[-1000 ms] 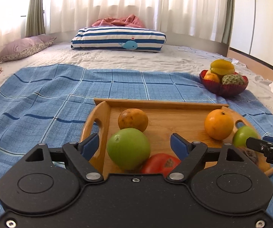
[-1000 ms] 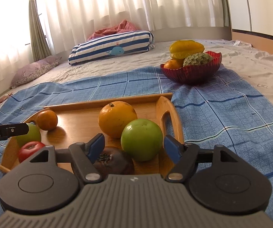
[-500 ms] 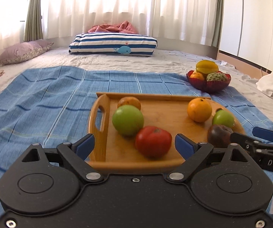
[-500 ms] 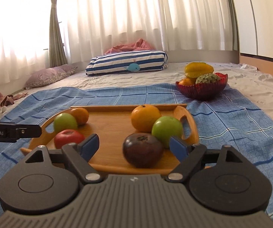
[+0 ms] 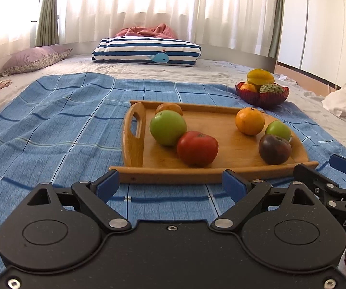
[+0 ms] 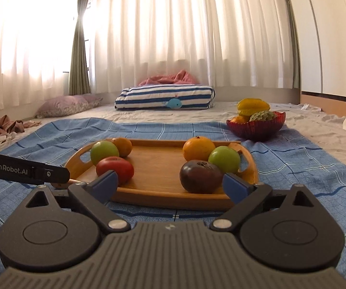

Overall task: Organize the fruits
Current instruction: 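Withdraw both tools from the tray toward the red dates on the cloth, then grasp a red date with the left tool while the right tool grasps another date, then carry both red dates onto the wooden tray and open both tools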

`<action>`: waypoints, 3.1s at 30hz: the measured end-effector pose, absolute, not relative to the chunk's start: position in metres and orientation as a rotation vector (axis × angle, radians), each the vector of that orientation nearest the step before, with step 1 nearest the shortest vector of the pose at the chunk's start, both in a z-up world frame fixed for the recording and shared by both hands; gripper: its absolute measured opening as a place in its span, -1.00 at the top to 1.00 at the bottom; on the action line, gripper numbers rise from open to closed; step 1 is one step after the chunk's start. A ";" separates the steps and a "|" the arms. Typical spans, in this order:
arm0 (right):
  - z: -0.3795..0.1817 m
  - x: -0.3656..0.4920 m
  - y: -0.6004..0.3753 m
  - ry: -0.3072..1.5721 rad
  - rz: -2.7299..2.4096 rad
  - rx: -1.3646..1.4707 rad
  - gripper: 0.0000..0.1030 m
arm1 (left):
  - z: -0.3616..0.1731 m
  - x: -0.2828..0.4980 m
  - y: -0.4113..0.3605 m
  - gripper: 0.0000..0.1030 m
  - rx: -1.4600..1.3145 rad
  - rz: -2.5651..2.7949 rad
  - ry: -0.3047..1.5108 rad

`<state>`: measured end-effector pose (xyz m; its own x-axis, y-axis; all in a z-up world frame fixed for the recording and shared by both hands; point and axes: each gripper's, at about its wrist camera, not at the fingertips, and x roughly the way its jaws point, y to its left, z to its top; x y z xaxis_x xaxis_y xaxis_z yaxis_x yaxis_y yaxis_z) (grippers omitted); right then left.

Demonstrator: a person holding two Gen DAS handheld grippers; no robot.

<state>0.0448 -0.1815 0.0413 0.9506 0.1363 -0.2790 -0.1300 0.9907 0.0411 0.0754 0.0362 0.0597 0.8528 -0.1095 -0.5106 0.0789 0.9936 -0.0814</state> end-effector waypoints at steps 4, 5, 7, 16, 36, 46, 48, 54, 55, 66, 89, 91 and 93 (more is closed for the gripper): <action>0.038 0.033 -0.177 0.279 0.119 0.028 -0.94 | 0.053 0.066 0.041 -0.78 -0.067 -0.091 0.548; 0.037 0.033 -0.175 0.279 0.116 0.029 -0.94 | 0.051 0.064 0.042 -0.78 -0.069 -0.088 0.548; 0.033 0.028 -0.172 0.280 0.113 0.030 -0.94 | 0.048 0.059 0.044 -0.78 -0.070 -0.081 0.551; 0.013 0.008 -0.158 0.335 0.167 0.058 -0.63 | 0.029 0.042 0.049 -0.79 -0.031 -0.043 0.535; -0.004 -0.038 -0.123 0.340 0.145 0.030 0.33 | 0.016 0.007 0.046 0.09 0.027 -0.092 0.502; -0.006 -0.035 -0.108 0.364 0.177 -0.028 0.44 | 0.008 0.009 0.042 0.49 0.012 -0.086 0.540; -0.007 -0.033 -0.106 0.381 0.183 -0.026 0.50 | 0.008 0.009 0.041 0.51 0.021 -0.082 0.536; -0.007 -0.027 -0.106 0.400 0.185 -0.004 0.52 | 0.007 0.010 0.041 0.53 0.015 -0.077 0.539; -0.007 -0.026 -0.106 0.403 0.185 -0.003 0.52 | 0.007 0.010 0.041 0.53 0.015 -0.075 0.539; -0.007 -0.019 -0.103 0.429 0.188 -0.025 0.59 | 0.005 0.009 0.043 0.63 -0.028 -0.067 0.550; 0.033 0.004 -0.128 0.320 0.138 0.009 0.60 | 0.055 0.045 0.025 0.64 0.019 -0.094 0.455; 0.039 0.011 -0.132 0.309 0.129 0.011 0.60 | 0.061 0.055 0.026 0.64 0.009 -0.100 0.451; 0.043 0.022 -0.138 0.313 0.120 0.034 0.60 | 0.066 0.065 0.027 0.64 0.007 -0.100 0.446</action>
<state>0.0223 -0.1378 0.0434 0.9445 0.1227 -0.3048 -0.1122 0.9923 0.0519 0.0651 0.0273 0.0658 0.8974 -0.0948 -0.4309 0.0979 0.9951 -0.0151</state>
